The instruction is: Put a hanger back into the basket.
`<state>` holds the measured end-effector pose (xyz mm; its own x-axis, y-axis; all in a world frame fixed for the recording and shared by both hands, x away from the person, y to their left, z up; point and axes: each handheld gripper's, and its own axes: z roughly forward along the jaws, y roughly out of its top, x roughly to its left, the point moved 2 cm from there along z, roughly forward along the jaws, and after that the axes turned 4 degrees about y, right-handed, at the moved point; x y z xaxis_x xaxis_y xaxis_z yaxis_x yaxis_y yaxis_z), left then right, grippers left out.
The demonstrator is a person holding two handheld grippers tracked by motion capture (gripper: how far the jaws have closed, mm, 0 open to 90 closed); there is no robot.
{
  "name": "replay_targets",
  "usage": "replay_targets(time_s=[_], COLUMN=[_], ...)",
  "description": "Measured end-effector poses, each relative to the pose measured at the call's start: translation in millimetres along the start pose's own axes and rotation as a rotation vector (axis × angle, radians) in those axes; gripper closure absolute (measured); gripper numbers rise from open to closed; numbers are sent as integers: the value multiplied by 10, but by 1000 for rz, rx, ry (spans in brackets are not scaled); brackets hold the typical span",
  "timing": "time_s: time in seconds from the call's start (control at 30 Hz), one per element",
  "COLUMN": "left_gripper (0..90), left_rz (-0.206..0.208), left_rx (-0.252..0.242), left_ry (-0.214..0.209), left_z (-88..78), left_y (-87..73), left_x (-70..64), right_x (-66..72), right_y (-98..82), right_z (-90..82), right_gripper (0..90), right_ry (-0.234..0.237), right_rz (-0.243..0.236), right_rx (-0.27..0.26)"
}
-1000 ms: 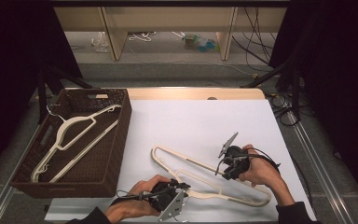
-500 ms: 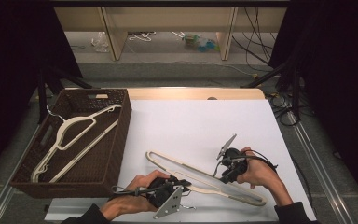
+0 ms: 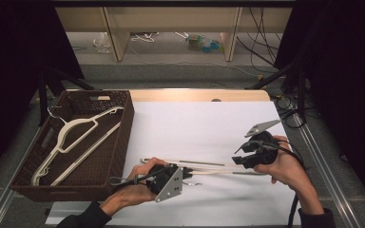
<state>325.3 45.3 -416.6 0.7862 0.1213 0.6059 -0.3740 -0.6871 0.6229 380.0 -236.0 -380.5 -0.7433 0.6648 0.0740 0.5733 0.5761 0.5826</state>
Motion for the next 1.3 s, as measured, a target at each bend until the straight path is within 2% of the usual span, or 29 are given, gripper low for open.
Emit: replay_targets(time_s=[0.03, 0.1, 0.17, 0.2, 0.23, 0.27, 0.3, 0.33, 0.37, 0.4, 0.53, 0.57, 0.63, 0.7, 0.77, 0.8, 0.83, 0.87, 0.9, 0.93, 0.97, 1.0, 1.07, 1.1, 1.17, 1.2, 1.23, 1.27, 1.3], left_gripper=[849, 852, 853, 853, 854, 855, 855, 855, 855, 854, 854, 854, 856, 856, 857, 858, 858, 858, 857, 858, 858, 858, 858, 858, 858, 858, 858, 858, 858], left_rz=[-14, -41, -83, -87, -98, -123, -146, -166, -188, -254, -360, -393, -431, -520, -627, -665, -683, -727, -740, -780, -795, -816, -870, -884, -908, -923, -935, -955, -965], left_rx=[9, 21, 30, 48, 51, 52, 53, 58, 59, 62, 64, 59, 55, 43, 20, 11, 3, -9, -18, -27, -28, -38, -54, -60, -64, -70, -73, -82, -90], left_ry=[9, 20, 29, 39, 42, 57, 61, 71, 74, 75, 104, 110, 112, 113, 115, 103, 100, 95, 91, 88, 87, 83, 74, 72, 72, 70, 68, 63, 58], left_z=[-4, -9, -11, -24, -29, -39, -46, -60, -69, -95, -174, -199, -264, -335, -400, -434, -462, -510, -532, -571, -592, -630, -687, -712, -786, -821, -868, -918, -952], left_y=[-3, -9, -32, -46, -52, -62, -67, -75, -80, -99, -148, -163, -200, -234, -257, -267, -275, -287, -292, -301, -305, -318, -327, -333, -339, -337, -336, -336, -339], left_x=[34, 88, 158, 207, 230, 270, 297, 331, 358, 416, 543, 577, 655, 719, 754, 765, 775, 783, 792, 801, 808, 828, 844, 853, 873, 877, 884, 890, 898], right_x=[-31, -60, -71, -85, -87, -94, -87, -86, -78, -70, -27, -12, 18, 41, 55, 66, 86, 93, 108, 123, 132, 156, 167, 189, 214, 205, 226, 216, 228], right_y=[10, 11, 7, 2, 1, -3, -6, -6, -20, -26, -87, -104, -152, -187, -225, -237, -244, -251, -262, -262, -266, -275, -292, -301, -322, -332, -341, -354, -366], right_z=[-94, -202, -297, -329, -372, -376, -420, -407, -438, -439, -420, -404, -353, -313, -274, -261, -244, -248, -239, -223, -208, -221, -177, -183, -157, -153, -141, -139, -129], right_gripper=[420, 404, 393, 384, 381, 382, 381, 381, 378, 372, 373, 371, 372, 371, 372, 372, 372, 372, 372, 372, 372, 373, 373, 373, 373, 373, 373, 373, 373], right_ry=[9, -1, -11, -19, -24, -31, -23, -39, -38, -39, -58, -59, -52, -43, -37, -31, -32, -18, -18, -15, -7, -2, -11, 2, 6, 6, 14, 17, 16], right_rz=[0, 16, 49, 42, 58, 49, 61, 55, 53, 55, 45, 47, 48, 57, 48, 45, 53, 47, 37, 42, 28, 53, 27, 45, 56, 39, 59, 43, 56], right_rx=[-33, -85, -115, -132, -150, -175, -157, -199, -176, -183, -218, -215, -208, -186, -176, -167, -174, -158, -154, -171, -174, -149, -165, -144, -145, -137, -138, -127, -130])
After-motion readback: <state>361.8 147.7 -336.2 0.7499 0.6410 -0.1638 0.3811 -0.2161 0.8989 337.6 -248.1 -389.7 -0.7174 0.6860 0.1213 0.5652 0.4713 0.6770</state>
